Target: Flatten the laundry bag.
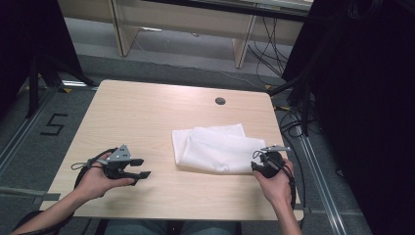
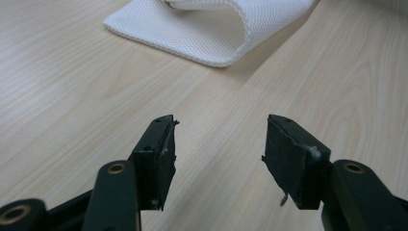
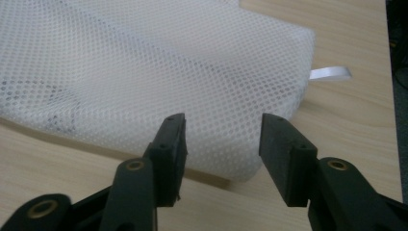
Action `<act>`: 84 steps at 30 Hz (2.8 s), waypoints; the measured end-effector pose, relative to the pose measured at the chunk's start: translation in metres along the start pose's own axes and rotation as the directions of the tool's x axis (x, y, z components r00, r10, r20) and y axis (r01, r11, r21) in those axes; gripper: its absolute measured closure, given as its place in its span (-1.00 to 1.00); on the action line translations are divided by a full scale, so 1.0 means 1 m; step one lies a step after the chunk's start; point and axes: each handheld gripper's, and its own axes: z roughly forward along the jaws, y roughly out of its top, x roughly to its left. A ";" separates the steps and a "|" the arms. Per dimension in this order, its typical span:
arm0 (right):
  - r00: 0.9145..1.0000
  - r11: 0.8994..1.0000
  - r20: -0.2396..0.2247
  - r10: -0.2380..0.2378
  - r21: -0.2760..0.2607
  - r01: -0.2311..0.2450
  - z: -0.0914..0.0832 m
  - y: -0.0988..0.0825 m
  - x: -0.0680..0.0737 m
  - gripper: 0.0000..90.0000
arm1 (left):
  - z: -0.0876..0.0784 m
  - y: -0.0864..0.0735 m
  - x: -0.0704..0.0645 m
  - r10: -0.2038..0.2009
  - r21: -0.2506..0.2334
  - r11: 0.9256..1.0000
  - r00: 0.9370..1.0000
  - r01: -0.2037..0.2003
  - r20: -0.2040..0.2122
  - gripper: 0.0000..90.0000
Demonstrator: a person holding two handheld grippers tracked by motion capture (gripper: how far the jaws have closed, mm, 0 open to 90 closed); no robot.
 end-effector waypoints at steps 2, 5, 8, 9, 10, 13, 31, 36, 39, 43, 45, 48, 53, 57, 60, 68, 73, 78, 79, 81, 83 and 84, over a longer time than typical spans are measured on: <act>1.000 1.000 0.009 -0.023 -0.020 0.023 0.001 0.000 -0.002 0.24 | 0.001 0.000 -0.001 0.005 0.003 1.000 1.000 -0.005 -0.002 -0.01; 1.000 1.000 0.001 -0.018 -0.017 0.018 0.001 0.000 -0.004 0.29 | 0.003 0.001 -0.005 0.025 0.006 1.000 1.000 -0.025 -0.006 -0.02; 1.000 1.000 0.001 0.013 0.008 -0.013 0.001 0.000 -0.003 0.29 | 0.004 0.002 -0.006 0.047 0.001 0.999 0.999 -0.047 -0.004 -0.02; 1.000 1.000 0.006 0.000 0.004 0.000 0.002 0.000 -0.005 0.29 | 0.005 0.002 -0.005 0.067 0.006 0.998 0.998 -0.067 -0.006 -0.03; 1.000 1.000 0.007 0.009 0.012 -0.009 0.003 0.001 -0.008 0.31 | 0.007 0.003 -0.006 0.051 -0.001 0.999 0.999 -0.051 -0.001 -0.04; 1.000 1.000 0.010 0.019 0.002 -0.019 0.004 0.005 -0.014 0.31 | 0.011 0.009 -0.005 0.068 0.014 0.998 0.998 -0.068 0.009 -0.04; 0.995 0.994 -0.003 0.103 0.044 -0.103 0.027 0.019 -0.042 0.25 | 0.076 0.074 -0.025 0.230 0.083 0.968 0.969 -0.237 0.088 -0.05; 0.993 0.989 -0.003 0.122 0.079 -0.121 0.034 0.019 -0.040 0.24 | 0.094 0.085 -0.024 0.255 0.112 0.958 0.964 -0.263 0.082 -0.12; 0.988 0.984 -0.012 0.154 0.092 -0.152 0.039 0.020 -0.037 0.23 | 0.103 0.090 -0.026 0.269 0.130 0.952 0.959 -0.278 0.087 -0.15; 0.990 0.985 -0.018 0.139 0.102 -0.136 0.045 0.022 -0.039 0.26 | 0.111 0.091 -0.025 0.331 0.186 0.921 0.939 -0.342 0.090 -0.14; 0.986 0.981 -0.002 0.167 0.103 -0.166 0.046 0.023 -0.039 0.24 | 0.116 0.087 -0.026 0.331 0.191 0.921 0.941 -0.339 0.073 -0.14; 0.981 0.972 0.026 0.192 0.129 -0.194 0.046 0.025 -0.037 0.16 | 0.116 0.088 -0.023 0.322 0.203 0.922 0.944 -0.329 0.066 -0.15; 0.977 0.967 0.038 0.210 0.138 -0.214 0.046 0.028 -0.031 0.24 | 0.117 0.088 -0.021 0.333 0.225 0.912 0.940 -0.342 0.079 -0.08; 0.986 0.975 0.014 0.168 0.148 -0.168 0.052 0.026 -0.028 0.54 | 0.122 0.085 -0.020 0.350 0.232 0.905 0.934 -0.356 0.069 0.06; 0.984 0.967 -0.029 0.178 0.190 -0.170 0.051 0.025 -0.027 0.69 | 0.122 0.085 -0.019 0.360 0.240 0.900 0.931 -0.364 0.065 0.15; 0.990 0.972 -0.043 0.132 0.202 -0.121 0.059 0.032 -0.007 0.85 | 0.118 0.082 -0.014 0.383 0.309 0.871 0.922 -0.381 0.056 0.53; 0.992 0.975 -0.064 0.110 0.201 -0.095 0.061 0.036 0.000 0.87 | 0.114 0.081 -0.011 0.374 0.331 0.870 0.927 -0.365 0.041 0.58; 0.991 0.982 -0.086 0.101 0.168 -0.086 0.066 0.037 0.004 0.87 | 0.108 0.076 -0.003 0.365 0.337 0.872 0.930 -0.355 0.036 0.59; 0.991 0.982 -0.086 0.101 0.168 -0.086 0.066 0.037 0.004 0.87 | 0.108 0.076 -0.003 0.365 0.337 0.872 0.930 -0.355 0.036 0.59; 0.990 0.981 -0.105 0.095 0.180 -0.075 0.065 0.038 0.006 0.86 | 0.105 0.075 -0.001 0.361 0.341 0.873 0.932 -0.349 0.031 0.60; 0.991 0.982 -0.104 0.084 0.180 -0.064 0.067 0.041 0.012 0.86 | 0.101 0.072 0.003 0.342 0.348 0.878 0.940 -0.328 0.024 0.60; 0.991 0.982 -0.104 0.084 0.180 -0.064 0.067 0.041 0.012 0.86 | 0.101 0.072 0.003 0.342 0.348 0.878 0.940 -0.328 0.024 0.60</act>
